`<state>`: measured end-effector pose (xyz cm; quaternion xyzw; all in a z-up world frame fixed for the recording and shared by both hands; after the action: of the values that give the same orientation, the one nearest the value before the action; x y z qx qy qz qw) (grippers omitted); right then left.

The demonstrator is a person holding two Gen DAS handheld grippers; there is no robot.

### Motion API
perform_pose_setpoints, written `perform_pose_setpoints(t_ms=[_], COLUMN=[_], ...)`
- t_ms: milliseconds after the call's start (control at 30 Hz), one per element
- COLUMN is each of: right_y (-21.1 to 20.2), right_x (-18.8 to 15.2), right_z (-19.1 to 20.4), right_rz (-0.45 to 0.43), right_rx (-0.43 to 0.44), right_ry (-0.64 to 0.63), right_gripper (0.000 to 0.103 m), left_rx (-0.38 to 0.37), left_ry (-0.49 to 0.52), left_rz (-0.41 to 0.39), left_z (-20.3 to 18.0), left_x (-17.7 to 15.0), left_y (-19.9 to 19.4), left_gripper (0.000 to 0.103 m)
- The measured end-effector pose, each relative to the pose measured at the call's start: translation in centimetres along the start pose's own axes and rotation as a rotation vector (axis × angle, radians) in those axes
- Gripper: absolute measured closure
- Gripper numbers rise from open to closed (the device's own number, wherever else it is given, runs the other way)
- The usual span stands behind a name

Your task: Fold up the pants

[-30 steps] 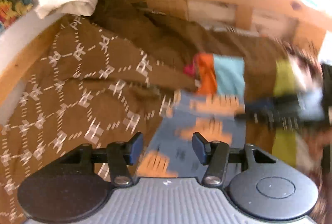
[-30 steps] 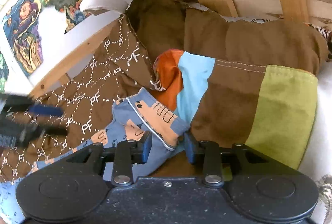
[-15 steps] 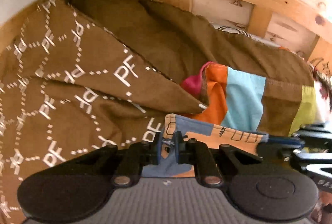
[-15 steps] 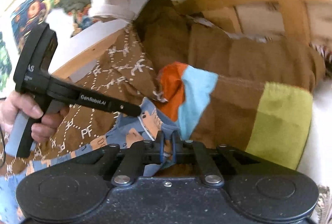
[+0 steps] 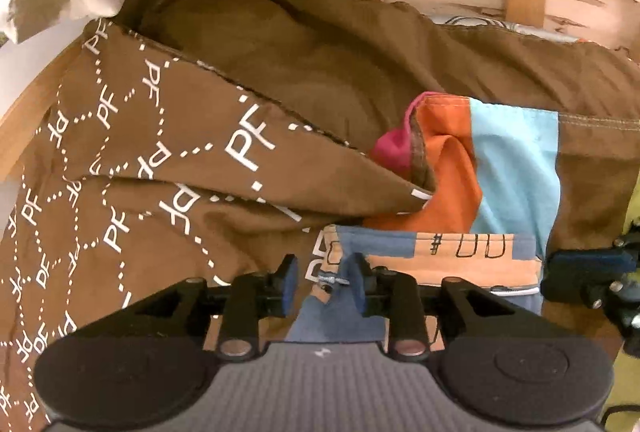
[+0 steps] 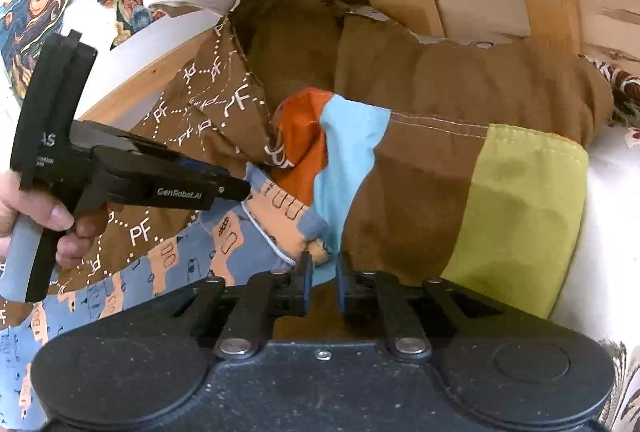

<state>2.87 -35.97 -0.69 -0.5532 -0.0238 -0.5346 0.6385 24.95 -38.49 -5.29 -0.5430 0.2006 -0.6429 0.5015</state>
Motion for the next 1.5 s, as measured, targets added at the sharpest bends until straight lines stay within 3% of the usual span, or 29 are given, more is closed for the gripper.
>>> perform_pose_setpoints(t_ms=[133, 267, 333, 533, 667, 833, 967, 1033, 1133, 1200, 1333, 1400, 1500], right_y=[0.8, 1.4, 1.4, -0.5, 0.0, 0.2, -1.1, -1.9, -2.0, -0.9, 1.5, 1.2, 0.6], right_x=[-0.1, 0.3, 0.4, 1.1, 1.1, 1.0, 1.5, 1.8, 2.1, 1.7, 0.2, 0.3, 0.1], right_z=[0.4, 0.4, 0.3, 0.9, 0.1, 0.1, 0.5, 0.7, 1.6, 2.4, 2.1, 2.1, 2.7], right_rz=[0.015, 0.019, 0.013, -0.107, -0.084, -0.079, -0.164, -0.217, -0.244, -0.214, -0.11, -0.125, -0.157], right_rx=[-0.009, 0.02, 0.036, -0.012, -0.031, -0.035, -0.063, -0.079, -0.055, -0.055, -0.178, -0.193, -0.176], right_ry=[-0.026, 0.007, 0.014, -0.079, -0.045, -0.072, -0.123, -0.148, -0.188, -0.243, -0.352, -0.366, -0.381], right_gripper=[0.087, 0.087, 0.096, 0.099, 0.099, 0.097, 0.091, 0.084, 0.081, 0.081, 0.081, 0.081, 0.071], left_rx=[-0.009, -0.063, -0.08, -0.108, -0.121, -0.081, -0.073, -0.05, -0.011, 0.012, 0.148, 0.258, 0.317], left_ry=[-0.007, -0.054, -0.079, -0.091, -0.044, 0.003, -0.061, -0.097, -0.136, -0.156, -0.2, -0.248, -0.381], left_rz=[0.009, 0.03, 0.034, -0.022, -0.041, -0.036, -0.056, -0.076, -0.08, -0.063, 0.024, 0.037, -0.014], left_z=[0.3, 1.0, 1.3, 1.0, -0.1, -1.3, -0.1, 0.8, 1.8, 2.0, 2.5, 2.9, 3.3], left_x=[0.1, 0.5, 0.5, 1.0, 1.3, 0.7, 0.4, -0.2, -1.6, -3.0, -6.8, -8.9, -11.3], left_y=[0.4, 1.1, 1.2, -0.2, -0.5, -0.4, -1.5, -2.4, -3.3, -3.3, -2.4, -3.3, -6.1], left_gripper=[0.068, 0.068, 0.068, 0.068, 0.067, 0.049, 0.04, 0.03, 0.029, 0.029, 0.029, 0.029, 0.025])
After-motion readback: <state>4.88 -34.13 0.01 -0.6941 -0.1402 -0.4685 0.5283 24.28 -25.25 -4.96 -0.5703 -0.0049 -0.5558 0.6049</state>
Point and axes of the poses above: each gripper's, at about its wrist camera, not at the fingertips, and y roughly the way its jaws point, z to its left, x to its top, the point moved 7 cm from there along y, roughly the way its jaws point, and after that the axes turned 9 degrees about y, right-handed, at the moved point
